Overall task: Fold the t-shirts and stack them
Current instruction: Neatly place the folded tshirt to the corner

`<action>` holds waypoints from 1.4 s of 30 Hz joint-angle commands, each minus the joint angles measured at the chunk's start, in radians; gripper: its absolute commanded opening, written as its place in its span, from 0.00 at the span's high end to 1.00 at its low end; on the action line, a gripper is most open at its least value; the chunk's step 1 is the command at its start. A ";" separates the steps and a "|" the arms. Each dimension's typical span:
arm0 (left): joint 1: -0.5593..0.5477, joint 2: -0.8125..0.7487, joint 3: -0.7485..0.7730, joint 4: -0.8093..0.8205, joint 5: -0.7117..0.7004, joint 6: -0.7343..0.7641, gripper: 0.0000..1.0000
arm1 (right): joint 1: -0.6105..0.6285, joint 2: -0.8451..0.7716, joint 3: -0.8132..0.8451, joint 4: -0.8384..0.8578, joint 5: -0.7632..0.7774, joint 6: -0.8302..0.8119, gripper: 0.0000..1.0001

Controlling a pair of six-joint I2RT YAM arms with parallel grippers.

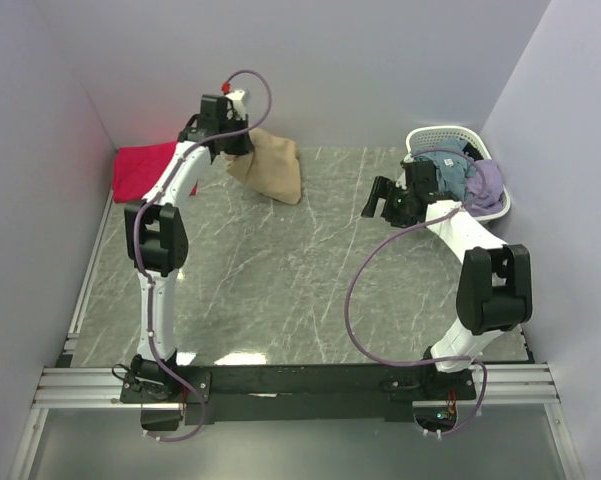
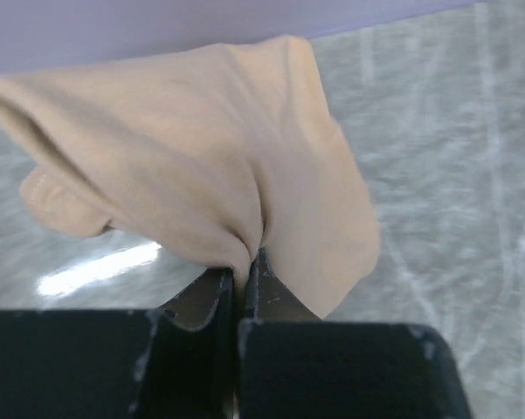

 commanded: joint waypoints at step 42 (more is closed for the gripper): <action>0.481 -0.001 0.253 0.113 -0.090 0.261 0.99 | 0.195 0.329 0.280 -0.045 0.001 0.019 0.00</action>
